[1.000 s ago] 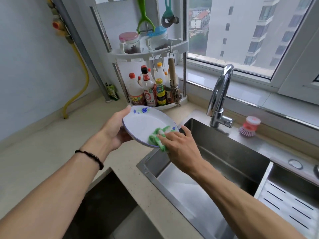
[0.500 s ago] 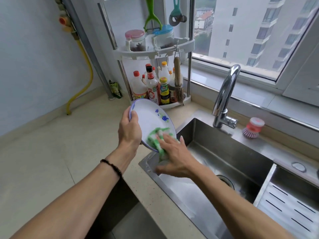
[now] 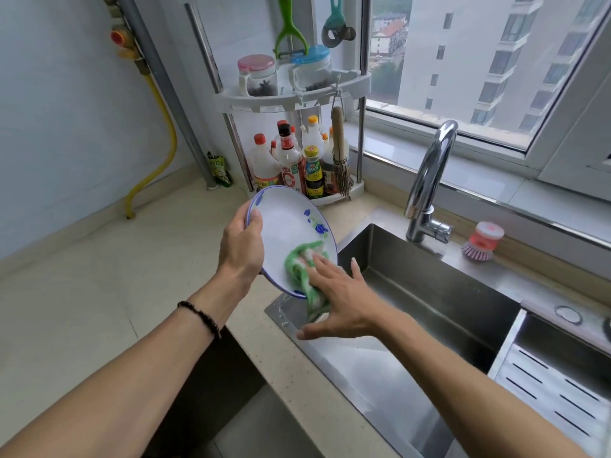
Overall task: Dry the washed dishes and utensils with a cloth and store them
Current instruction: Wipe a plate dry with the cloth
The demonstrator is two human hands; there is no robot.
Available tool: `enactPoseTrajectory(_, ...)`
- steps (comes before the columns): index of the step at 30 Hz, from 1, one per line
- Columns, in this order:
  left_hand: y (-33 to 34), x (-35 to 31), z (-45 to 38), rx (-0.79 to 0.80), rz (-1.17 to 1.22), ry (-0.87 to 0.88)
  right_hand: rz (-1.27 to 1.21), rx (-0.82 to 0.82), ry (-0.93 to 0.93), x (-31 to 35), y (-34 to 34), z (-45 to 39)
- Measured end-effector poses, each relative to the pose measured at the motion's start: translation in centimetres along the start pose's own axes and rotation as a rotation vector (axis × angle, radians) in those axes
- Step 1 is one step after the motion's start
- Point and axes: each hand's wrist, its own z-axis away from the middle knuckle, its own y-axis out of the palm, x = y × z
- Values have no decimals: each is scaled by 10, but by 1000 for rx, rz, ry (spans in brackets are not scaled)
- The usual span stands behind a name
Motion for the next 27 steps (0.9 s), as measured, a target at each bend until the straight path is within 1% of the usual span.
enactPoseTrajectory(1,1,-2,2,-17,-10,3,6,-3,28,1,0,-1)
enactPoseTrajectory(2,1,-3,2,-39,-8,3,-28,-12,16,7,2,-1)
enactPoseTrajectory(5,-5,-4,-1,-7,-10,-4,-159,-22,-84,25,13,6)
enactPoseTrajectory(7,-8,-4,-1,51,-35,14,-101,-39,-80,14,13,5)
enactPoseTrajectory(9,-5,-3,2,28,-28,7,-15,-48,2,3,7,0)
enactPoseTrajectory(10,-2,-2,3,-13,-18,-7,-26,-51,20,6,5,-2)
enactPoseTrajectory(12,-2,-1,2,-64,-4,-40,-118,-53,-46,22,6,-1)
enactPoseTrajectory(14,-7,0,0,-41,28,-65,-177,-34,-105,34,9,3)
enactPoseTrajectory(15,-9,0,-1,-9,35,-74,-174,-35,-110,29,8,4)
enactPoseTrajectory(17,-12,3,-4,22,39,-102,-74,-34,-55,11,3,-1)
enactPoseTrajectory(19,-10,5,-4,-5,62,-121,31,-26,10,4,0,-2)
enactPoseTrajectory(21,-10,5,-3,-47,97,-137,-9,-45,-36,17,4,-2)
enactPoseTrajectory(22,-12,6,-5,-41,104,-146,-54,-47,-73,24,7,0)
enactPoseTrajectory(23,-13,6,-7,-15,96,-150,-85,-50,-105,27,11,2)
enactPoseTrajectory(25,-21,5,-9,86,66,-174,-86,-121,-138,16,18,5)
enactPoseTrajectory(27,-28,3,-12,191,80,-280,14,-296,-130,-2,20,6)
